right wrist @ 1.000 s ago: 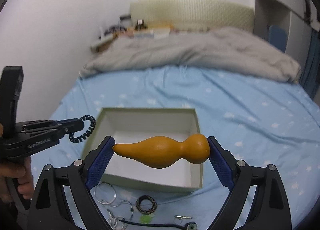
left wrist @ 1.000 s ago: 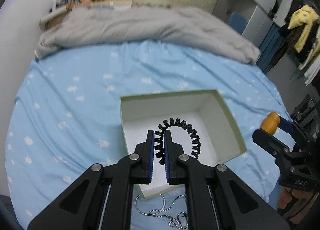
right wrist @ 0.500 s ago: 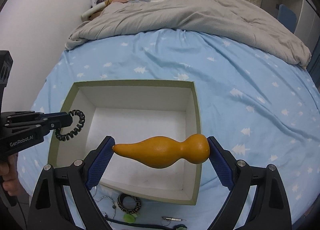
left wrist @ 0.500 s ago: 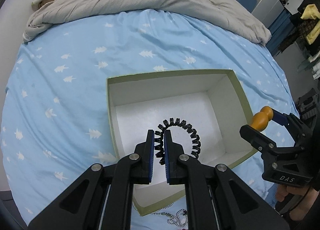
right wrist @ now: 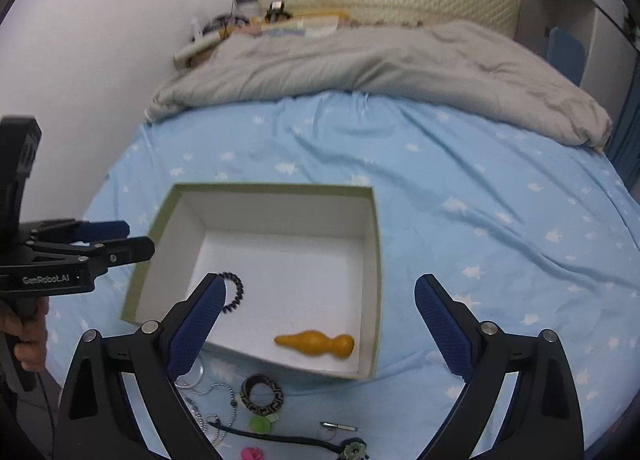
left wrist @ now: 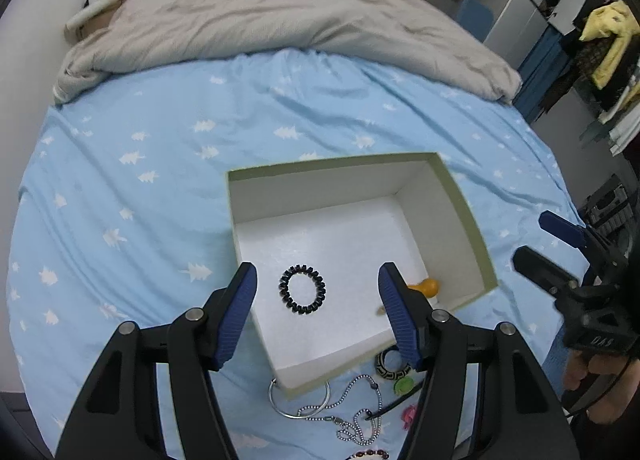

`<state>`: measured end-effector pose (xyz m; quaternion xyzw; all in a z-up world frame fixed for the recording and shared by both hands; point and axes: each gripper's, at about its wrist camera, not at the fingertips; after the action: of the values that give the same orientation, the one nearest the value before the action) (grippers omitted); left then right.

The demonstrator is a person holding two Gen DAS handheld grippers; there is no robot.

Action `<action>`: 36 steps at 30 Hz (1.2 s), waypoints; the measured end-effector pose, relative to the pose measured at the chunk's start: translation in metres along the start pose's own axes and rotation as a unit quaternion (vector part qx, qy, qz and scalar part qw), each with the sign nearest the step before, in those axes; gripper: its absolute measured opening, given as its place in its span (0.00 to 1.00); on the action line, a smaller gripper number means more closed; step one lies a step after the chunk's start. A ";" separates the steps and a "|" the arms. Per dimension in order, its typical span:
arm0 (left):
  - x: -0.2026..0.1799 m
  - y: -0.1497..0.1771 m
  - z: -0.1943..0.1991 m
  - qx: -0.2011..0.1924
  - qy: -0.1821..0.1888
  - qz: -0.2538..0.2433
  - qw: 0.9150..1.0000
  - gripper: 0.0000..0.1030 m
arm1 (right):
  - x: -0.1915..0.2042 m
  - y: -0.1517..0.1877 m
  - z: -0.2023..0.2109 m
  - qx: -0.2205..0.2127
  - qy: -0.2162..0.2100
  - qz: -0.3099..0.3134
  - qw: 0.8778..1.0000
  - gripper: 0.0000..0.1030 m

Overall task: Organize jewelry
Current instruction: 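Open both grippers to drop the coil tie and gourd into the box, then move both grippers back down toward the remaining jewelry beside the box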

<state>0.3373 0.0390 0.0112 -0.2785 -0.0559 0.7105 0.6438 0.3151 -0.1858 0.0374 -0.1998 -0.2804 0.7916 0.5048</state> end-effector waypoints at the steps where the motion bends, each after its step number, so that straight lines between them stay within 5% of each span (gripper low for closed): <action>1: 0.001 0.004 0.007 -0.010 0.006 0.000 1.000 0.62 | 0.001 0.004 0.009 -0.012 0.003 0.000 1.000 0.93; 14: -0.010 0.079 0.067 -0.122 0.023 -0.053 0.991 0.62 | 0.040 0.070 0.078 -0.122 0.022 0.005 0.992 0.93; 28: -0.004 0.146 0.112 -0.195 0.024 -0.040 0.980 0.62 | 0.083 0.128 0.135 -0.203 0.059 0.012 0.977 0.96; 36: -0.006 0.196 0.115 -0.200 0.028 -0.037 0.979 0.62 | 0.095 0.171 0.152 -0.217 0.058 -0.014 0.974 0.96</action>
<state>0.1099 0.0335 0.0237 -0.4189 -0.1891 0.6528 0.6023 0.0674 -0.1926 0.0393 -0.3463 -0.4189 0.6917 0.4755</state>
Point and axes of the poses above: each gripper's, at about its wrist camera, not at the fingertips, and z roughly against the way its jaws point, x to its left, y to its underside, and after that the axes turned 11 degrees about z, right-handed
